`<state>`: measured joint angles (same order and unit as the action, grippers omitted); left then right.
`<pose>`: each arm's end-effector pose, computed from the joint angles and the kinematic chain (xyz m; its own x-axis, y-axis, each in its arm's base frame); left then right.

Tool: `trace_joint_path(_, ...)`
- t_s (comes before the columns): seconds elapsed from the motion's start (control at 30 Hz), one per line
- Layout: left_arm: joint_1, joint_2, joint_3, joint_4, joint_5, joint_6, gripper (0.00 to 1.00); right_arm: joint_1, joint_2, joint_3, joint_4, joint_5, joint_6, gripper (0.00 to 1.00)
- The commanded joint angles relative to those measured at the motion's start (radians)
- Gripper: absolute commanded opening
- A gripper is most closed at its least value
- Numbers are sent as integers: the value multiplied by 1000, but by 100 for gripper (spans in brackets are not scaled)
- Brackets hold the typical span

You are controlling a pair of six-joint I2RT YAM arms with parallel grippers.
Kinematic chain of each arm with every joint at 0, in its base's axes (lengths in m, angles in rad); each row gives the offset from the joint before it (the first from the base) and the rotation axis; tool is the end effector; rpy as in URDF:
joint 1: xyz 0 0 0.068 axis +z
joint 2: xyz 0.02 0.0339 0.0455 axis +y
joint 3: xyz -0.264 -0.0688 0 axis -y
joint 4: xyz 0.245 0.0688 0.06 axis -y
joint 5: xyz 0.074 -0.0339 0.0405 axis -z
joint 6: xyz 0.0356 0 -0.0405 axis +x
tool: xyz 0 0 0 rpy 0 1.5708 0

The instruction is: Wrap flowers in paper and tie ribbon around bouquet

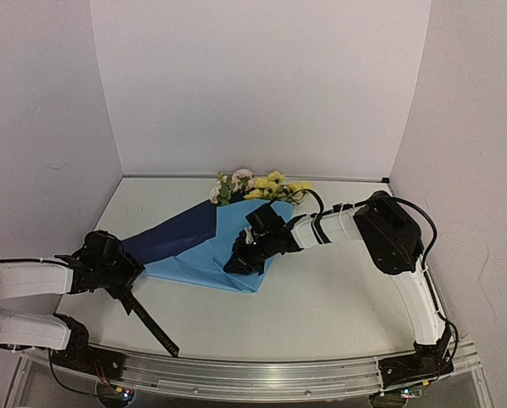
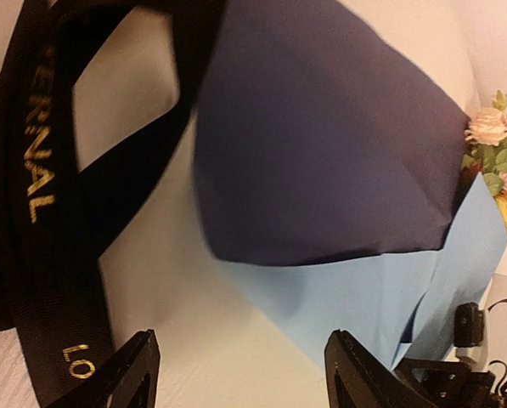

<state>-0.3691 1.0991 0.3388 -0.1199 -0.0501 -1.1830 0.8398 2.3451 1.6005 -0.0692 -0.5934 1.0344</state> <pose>0.1766 -0.0664 0.1389 -0.5779 -0.7678 -0.2766 -0.5406 0.6141 -0.5751 0.3167 0.3829 0.1051 -0.9989 -0.0466 -0.0016 -0.0293 0.6019 0.7980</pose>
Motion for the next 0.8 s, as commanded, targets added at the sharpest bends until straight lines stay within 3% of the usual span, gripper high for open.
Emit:
trace_joint_path(0.0, 6, 34, -34, 139, 41, -82, 69, 3, 97, -52, -133, 93, 6, 6)
trace_joint_path(0.5, 9, 251, -76, 396, -75, -137, 61, 3, 97, -52, -131, 96, 12, 6)
trace_joint_path(0.77, 29, 263, -140, 642, -34, -61, 66, 3, 97, -52, -129, 97, 12, 7)
